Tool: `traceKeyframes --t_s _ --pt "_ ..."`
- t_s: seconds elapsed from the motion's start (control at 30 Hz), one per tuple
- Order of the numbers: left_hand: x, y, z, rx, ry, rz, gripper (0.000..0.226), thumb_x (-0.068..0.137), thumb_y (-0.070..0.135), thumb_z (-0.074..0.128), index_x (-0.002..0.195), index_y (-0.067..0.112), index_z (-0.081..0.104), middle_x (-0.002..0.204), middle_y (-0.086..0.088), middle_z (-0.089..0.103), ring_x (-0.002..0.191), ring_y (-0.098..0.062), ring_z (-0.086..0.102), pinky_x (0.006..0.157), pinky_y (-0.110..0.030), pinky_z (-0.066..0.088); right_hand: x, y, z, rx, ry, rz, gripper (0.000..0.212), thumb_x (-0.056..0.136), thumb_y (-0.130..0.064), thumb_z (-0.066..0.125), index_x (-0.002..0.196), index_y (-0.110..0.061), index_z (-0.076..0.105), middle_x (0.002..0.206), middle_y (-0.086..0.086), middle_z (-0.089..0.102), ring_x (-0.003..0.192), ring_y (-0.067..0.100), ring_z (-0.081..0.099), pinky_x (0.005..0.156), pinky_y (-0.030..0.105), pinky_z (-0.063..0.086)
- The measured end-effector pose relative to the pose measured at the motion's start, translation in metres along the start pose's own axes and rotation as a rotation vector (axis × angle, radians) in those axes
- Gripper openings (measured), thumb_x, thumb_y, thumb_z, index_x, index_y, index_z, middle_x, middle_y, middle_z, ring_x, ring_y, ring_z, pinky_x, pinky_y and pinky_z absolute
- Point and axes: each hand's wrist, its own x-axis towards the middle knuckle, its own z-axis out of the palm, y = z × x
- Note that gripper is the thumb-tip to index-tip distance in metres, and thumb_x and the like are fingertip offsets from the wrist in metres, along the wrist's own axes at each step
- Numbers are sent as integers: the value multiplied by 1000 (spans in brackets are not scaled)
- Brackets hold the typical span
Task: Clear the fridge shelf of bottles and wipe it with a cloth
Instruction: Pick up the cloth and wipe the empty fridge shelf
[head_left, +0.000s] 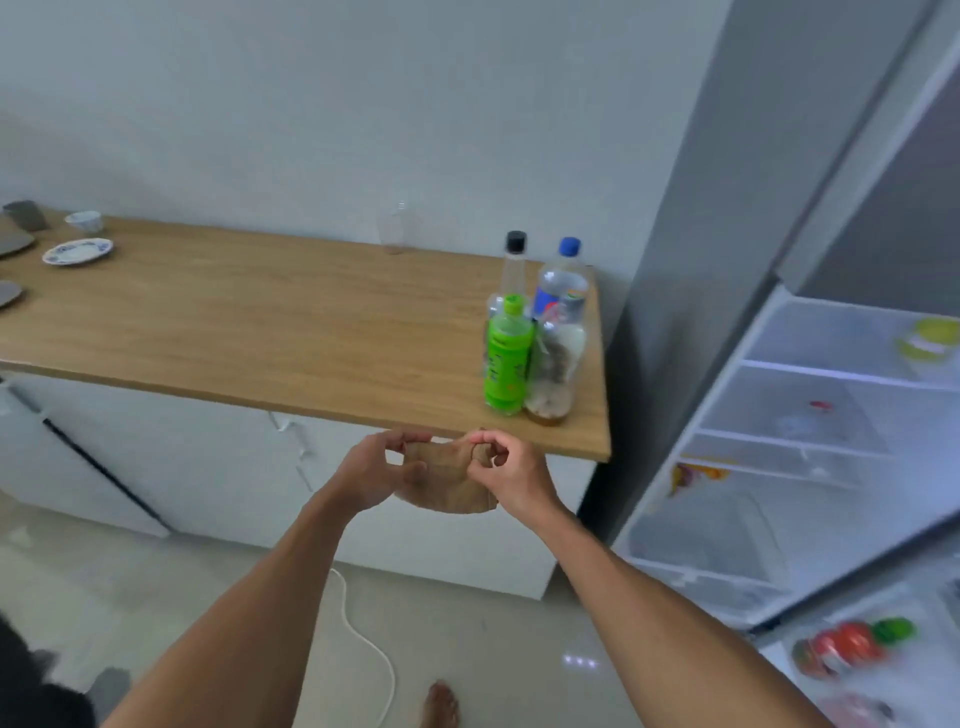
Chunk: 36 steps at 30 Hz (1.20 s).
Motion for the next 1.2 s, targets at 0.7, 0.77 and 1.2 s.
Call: traceKeyframes --t_s 0.7,0.77,1.2 --pt "136 235 471 -46 -168 167 39 89 13 72 122 33 71 107 12 71 87 -23 65 83 -18 46 -17 245 -439 27 440 332 29 72 -17 77 93 -37 78 83 -16 78 79 -1 70 73 20 53" --pt "180 242 509 -30 -144 208 37 89 12 72 121 31 71 102 13 70 90 -17 68 81 -16 46 13 280 -467 34 477 321 29 69 -29 73 97 -32 80 90 -10 80 86 5 74 78 27 58" --pt "382 207 598 752 12 378 68 101 64 14 154 32 39 156 -7 47 137 -41 45 114 -54 34 176 389 -506 -707 484 129 54 81 -43 47 127 -30 71 132 5 61 131 26 53 113 47 40"
